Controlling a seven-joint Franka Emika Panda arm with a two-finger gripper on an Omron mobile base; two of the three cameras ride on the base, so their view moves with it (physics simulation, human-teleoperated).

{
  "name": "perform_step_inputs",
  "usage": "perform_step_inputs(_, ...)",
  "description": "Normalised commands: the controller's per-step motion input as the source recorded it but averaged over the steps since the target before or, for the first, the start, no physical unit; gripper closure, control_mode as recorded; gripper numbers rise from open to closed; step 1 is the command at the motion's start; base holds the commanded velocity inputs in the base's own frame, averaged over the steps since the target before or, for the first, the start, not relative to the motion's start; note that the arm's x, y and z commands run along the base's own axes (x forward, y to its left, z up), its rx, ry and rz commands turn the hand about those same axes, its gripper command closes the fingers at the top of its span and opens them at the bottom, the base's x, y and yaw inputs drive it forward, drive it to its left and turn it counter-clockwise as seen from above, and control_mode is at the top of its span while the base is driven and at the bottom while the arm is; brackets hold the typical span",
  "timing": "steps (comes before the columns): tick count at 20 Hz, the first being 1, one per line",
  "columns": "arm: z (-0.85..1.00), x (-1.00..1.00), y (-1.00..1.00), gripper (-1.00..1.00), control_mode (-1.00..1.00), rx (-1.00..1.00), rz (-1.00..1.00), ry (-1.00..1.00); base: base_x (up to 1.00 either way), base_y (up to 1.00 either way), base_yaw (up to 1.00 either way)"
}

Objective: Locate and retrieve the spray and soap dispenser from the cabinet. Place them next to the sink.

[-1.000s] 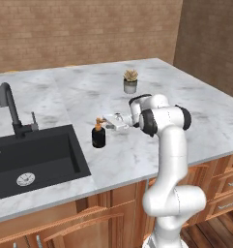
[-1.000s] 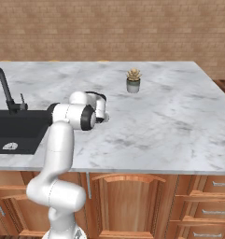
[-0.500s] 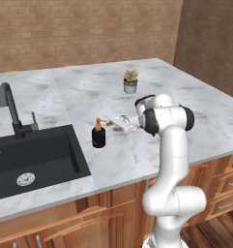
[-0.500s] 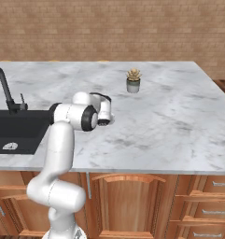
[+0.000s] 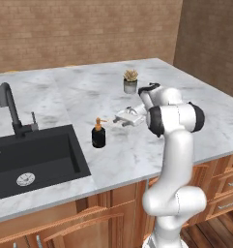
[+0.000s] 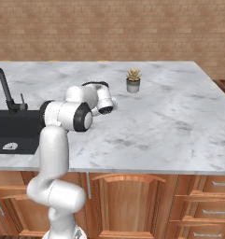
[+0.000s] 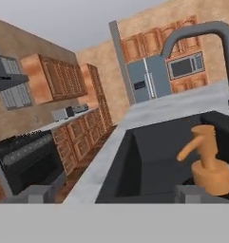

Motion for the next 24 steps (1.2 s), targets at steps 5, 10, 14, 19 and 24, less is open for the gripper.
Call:
perform_step_inputs(5, 0.41, -0.64, -0.01, -1.0, -1.0, -0.35, 0.21, -0.04, 0.0, 0.0, 0.0)
perform_step_inputs(10, 0.35, -0.61, 0.03, -1.0, -1.0, -0.39, 0.29, 0.01, 0.0, 0.0, 0.0)
perform_step_inputs(14, 0.22, -0.58, -0.15, -1.0, -1.0, -0.35, 0.25, -0.04, 0.0, 0.0, 0.0)
perform_step_inputs(19, 0.33, -0.4, -0.27, -1.0, -1.0, -0.16, 0.24, -0.2, 0.0, 0.0, 0.0)
perform_step_inputs(24, 0.15, -0.58, -0.16, -1.0, -1.0, 0.01, 0.16, -0.37, 0.0, 0.0, 0.0)
